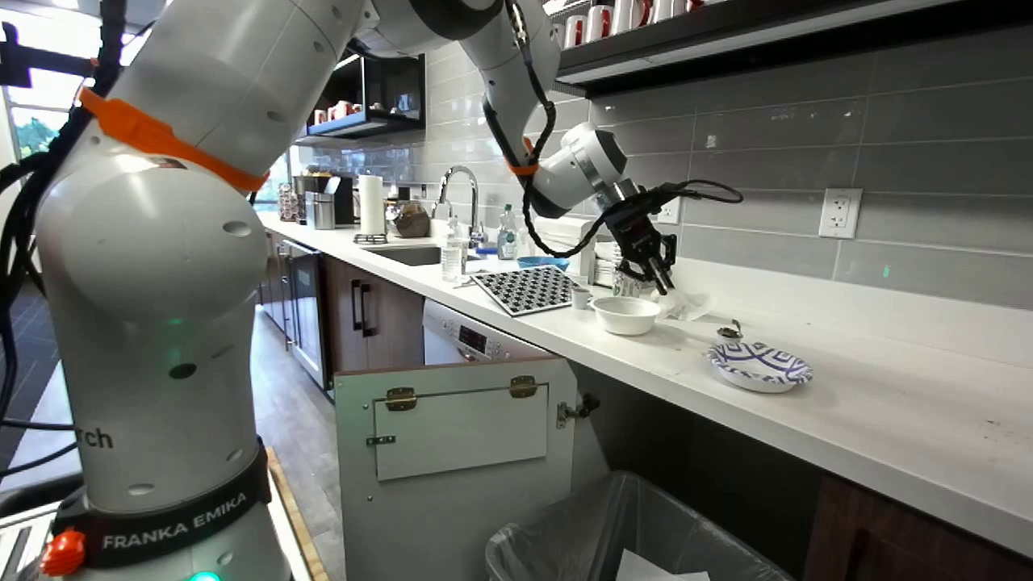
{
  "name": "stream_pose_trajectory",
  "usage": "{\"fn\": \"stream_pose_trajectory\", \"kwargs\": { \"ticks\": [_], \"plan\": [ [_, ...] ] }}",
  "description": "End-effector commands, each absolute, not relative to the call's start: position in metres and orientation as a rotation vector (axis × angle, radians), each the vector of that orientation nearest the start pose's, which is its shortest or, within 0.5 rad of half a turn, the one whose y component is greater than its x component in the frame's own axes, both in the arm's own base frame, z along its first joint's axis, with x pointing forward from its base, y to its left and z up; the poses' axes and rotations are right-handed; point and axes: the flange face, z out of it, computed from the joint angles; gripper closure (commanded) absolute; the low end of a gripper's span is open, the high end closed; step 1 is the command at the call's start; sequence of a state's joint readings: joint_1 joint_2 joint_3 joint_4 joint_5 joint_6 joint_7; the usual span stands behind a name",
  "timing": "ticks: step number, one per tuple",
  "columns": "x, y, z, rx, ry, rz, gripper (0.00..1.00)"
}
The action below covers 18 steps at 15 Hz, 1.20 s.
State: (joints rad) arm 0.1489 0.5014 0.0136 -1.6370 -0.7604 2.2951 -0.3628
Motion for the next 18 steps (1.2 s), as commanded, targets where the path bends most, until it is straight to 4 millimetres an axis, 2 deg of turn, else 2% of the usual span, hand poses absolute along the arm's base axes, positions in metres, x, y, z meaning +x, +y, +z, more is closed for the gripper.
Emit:
{"fn": "stream_pose_trajectory", "kwargs": {
  "ticks": [1,14,15,18],
  "plan": [
    [0.6928,0.0973,0.3472,2.224,1.209,0.115,0.86],
    [0.6928,0.0973,0.3472,2.224,1.209,0.115,0.86],
    [0.6928,0.0973,0.3472,2.224,1.209,0.115,0.96],
    [0.6925,0.1008,0.3515,2.195,1.211,0.119,0.96]
  ]
}}
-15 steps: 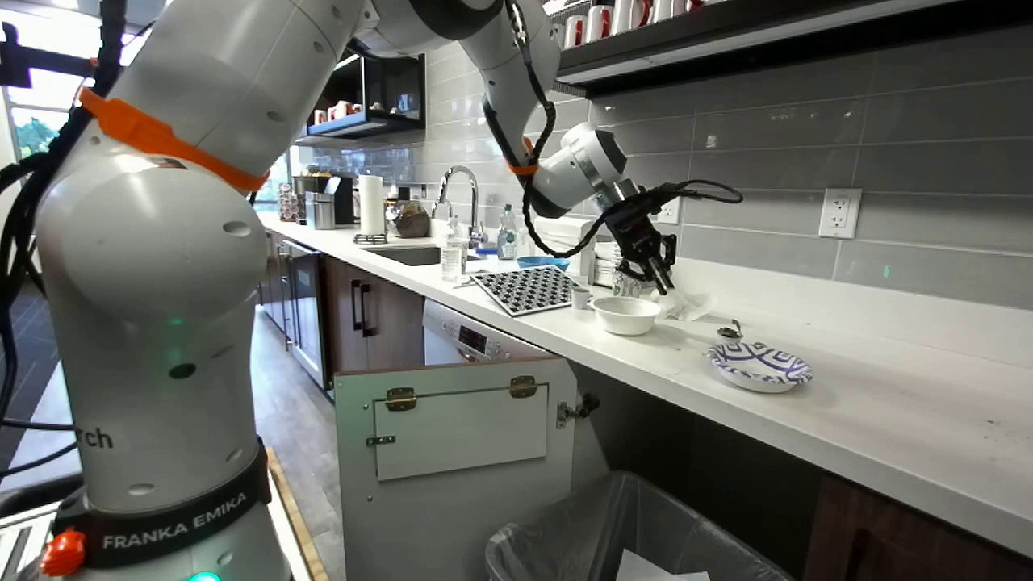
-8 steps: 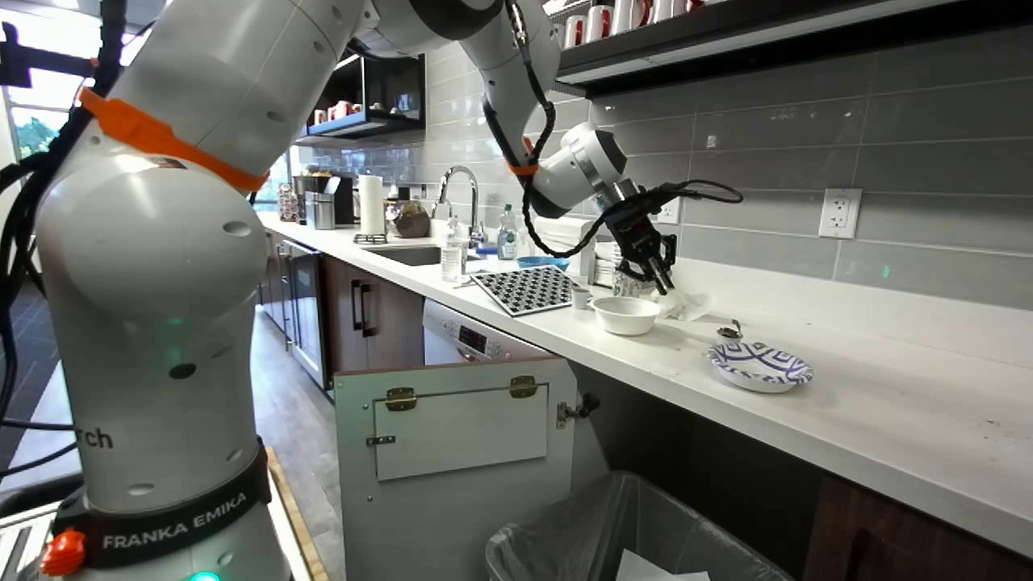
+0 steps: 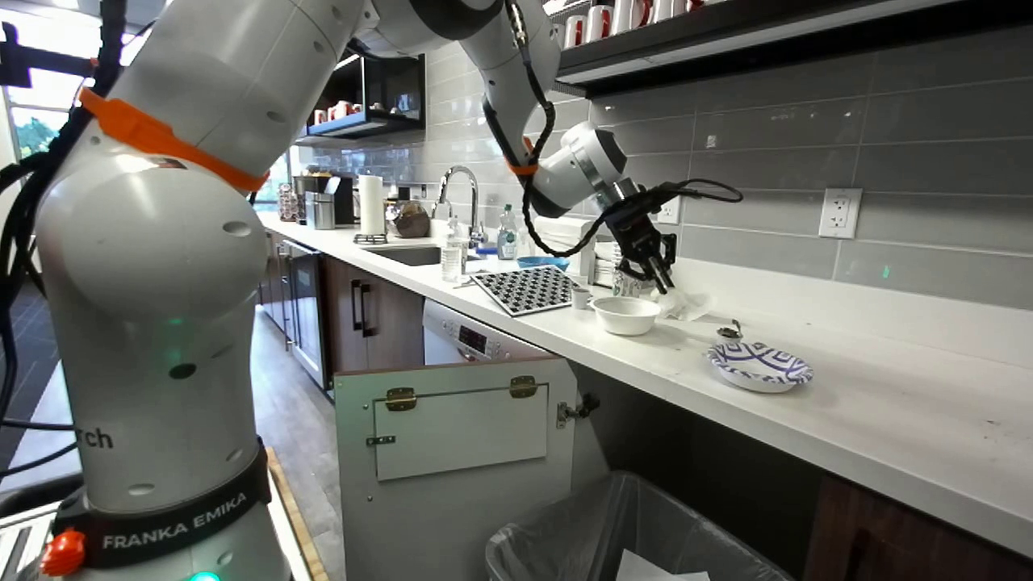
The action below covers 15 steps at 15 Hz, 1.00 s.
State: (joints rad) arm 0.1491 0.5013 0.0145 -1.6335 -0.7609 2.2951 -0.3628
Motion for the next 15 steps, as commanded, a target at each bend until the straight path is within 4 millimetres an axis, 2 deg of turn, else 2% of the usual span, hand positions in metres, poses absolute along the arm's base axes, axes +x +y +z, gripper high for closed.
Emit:
{"fn": "stream_pose_trajectory", "kwargs": {
  "ticks": [1,9,15],
  "plan": [
    [0.692,0.102,0.353,2.178,1.215,0.121,0.96],
    [0.690,0.122,0.368,1.953,1.289,0.120,0.96],
    [0.678,0.145,0.377,1.732,1.369,0.097,0.96]
  ]
}}
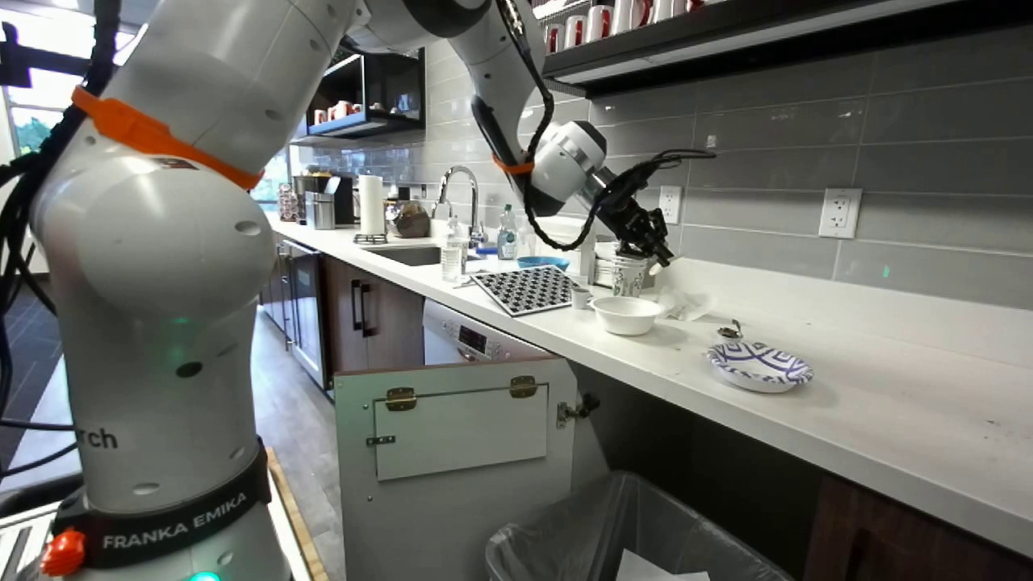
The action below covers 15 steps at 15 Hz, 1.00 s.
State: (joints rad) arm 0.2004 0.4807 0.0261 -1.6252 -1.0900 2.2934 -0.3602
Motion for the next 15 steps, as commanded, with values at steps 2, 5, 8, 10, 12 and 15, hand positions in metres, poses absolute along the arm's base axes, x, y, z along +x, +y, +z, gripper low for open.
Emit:
{"fn": "stream_pose_trajectory", "kwargs": {
  "ticks": [2,5,8,10,12,15],
  "plan": [
    [0.673,0.150,0.379,1.684,1.383,0.062,0.96],
    [0.665,0.156,0.382,1.620,1.400,-0.035,0.96],
    [0.658,0.163,0.387,1.562,1.427,-0.138,0.96],
    [0.656,0.168,0.390,1.525,1.457,-0.200,0.96],
    [0.656,0.172,0.391,1.488,1.495,-0.255,0.96],
    [0.655,0.178,0.394,1.425,1.540,-0.337,0.96]
  ]
}}
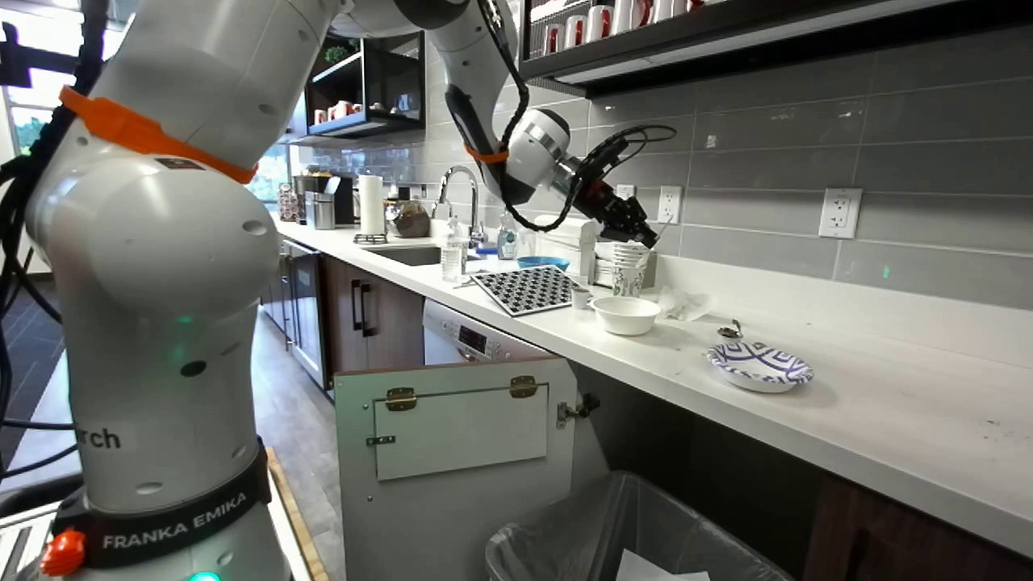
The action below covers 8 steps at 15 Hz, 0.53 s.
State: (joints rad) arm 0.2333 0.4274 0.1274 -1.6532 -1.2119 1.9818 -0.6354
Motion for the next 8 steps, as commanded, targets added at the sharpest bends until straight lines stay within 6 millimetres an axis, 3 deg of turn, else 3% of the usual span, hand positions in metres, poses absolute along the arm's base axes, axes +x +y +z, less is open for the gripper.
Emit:
{"fn": "stream_pose_trajectory", "kwargs": {
  "ticks": [1,8],
  "plan": [
    [0.655,0.180,0.395,1.404,1.556,-0.372,0.96],
    [0.658,0.191,0.401,1.261,1.566,-0.526,0.96]
  ]
}}
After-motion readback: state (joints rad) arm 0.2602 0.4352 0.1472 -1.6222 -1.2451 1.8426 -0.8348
